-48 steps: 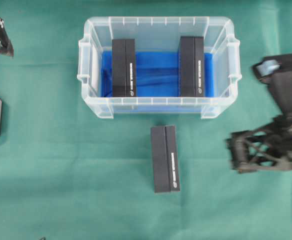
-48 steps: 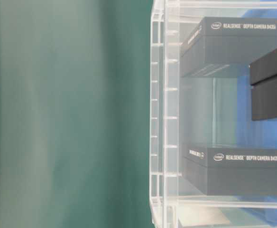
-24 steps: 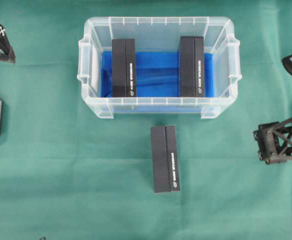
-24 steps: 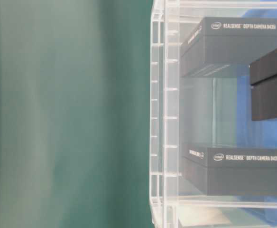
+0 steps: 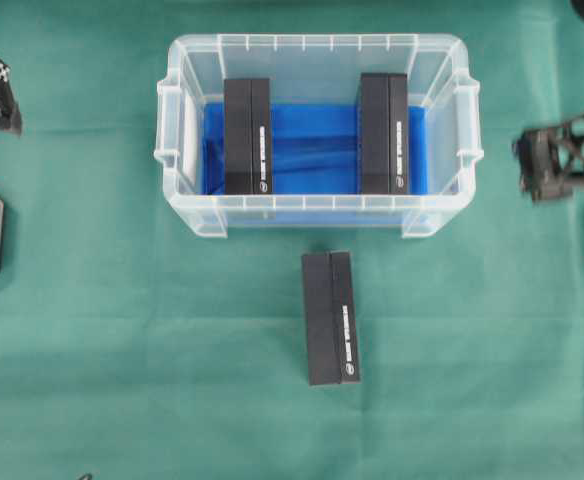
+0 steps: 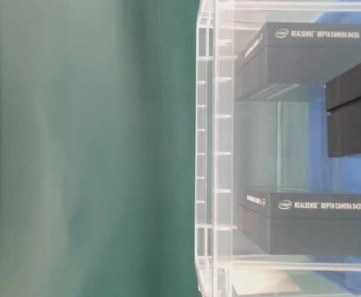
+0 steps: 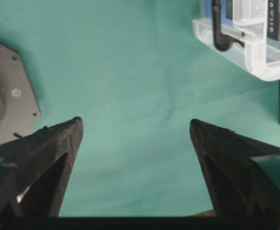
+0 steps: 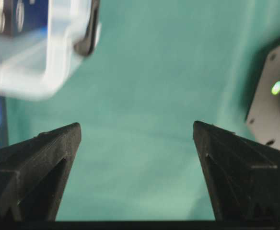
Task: Take out the box from the case.
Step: 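Withdraw the right gripper to the right side, then move the left gripper over the left black box in the bin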
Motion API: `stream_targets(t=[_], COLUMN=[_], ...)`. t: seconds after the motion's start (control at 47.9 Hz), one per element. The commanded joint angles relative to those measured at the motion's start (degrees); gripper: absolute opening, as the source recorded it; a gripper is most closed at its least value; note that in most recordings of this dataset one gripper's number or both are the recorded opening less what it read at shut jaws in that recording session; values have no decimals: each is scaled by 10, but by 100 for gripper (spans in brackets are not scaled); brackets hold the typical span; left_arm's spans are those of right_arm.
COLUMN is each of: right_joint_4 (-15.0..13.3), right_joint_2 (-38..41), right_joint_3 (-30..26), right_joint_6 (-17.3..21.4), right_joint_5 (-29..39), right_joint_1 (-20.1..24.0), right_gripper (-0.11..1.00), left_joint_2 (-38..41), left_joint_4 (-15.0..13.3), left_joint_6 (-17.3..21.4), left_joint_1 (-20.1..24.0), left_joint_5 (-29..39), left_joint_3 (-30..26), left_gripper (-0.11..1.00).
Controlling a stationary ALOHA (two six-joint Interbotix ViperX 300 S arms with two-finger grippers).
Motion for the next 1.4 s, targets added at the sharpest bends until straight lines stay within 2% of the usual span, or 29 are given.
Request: stream_targets(t=[0.0,0.167,0.313,0.69,0.857,1.233,1.379], right_joint_4=[-2,0,4,10,9,4,1], right_joint_2=[-6,-5,-5,-3,-2,-3,-3], right_joint_3=[-4,0,1,1,2,2,4], right_joint_6=[-34,-91,-114,-119,-115,-119,-127], right_joint_5=[-3,-7,-23,-26,-26,-26,-26], right_joint_1=[-42,-102,-129,-133,-134,-134,-134], right_gripper=[92,92,92,92,92,92,92], left_joint_2=[1,4,4,6,31,136,179], left_joint_4=[0,1,0,1,1,1,4], left_joint_6=[-1,-1,-1,-4,-7,-61,-64], left_joint_1=[-2,-2,-2,-2,-2,-21,-33], left_joint_5=[-1,-1,-1,-1,-1,-4,-8], left_joint_3=[-7,-8,-9,-10,-22,-102,-141], left_gripper=[93,93,93,93,93,91,90])
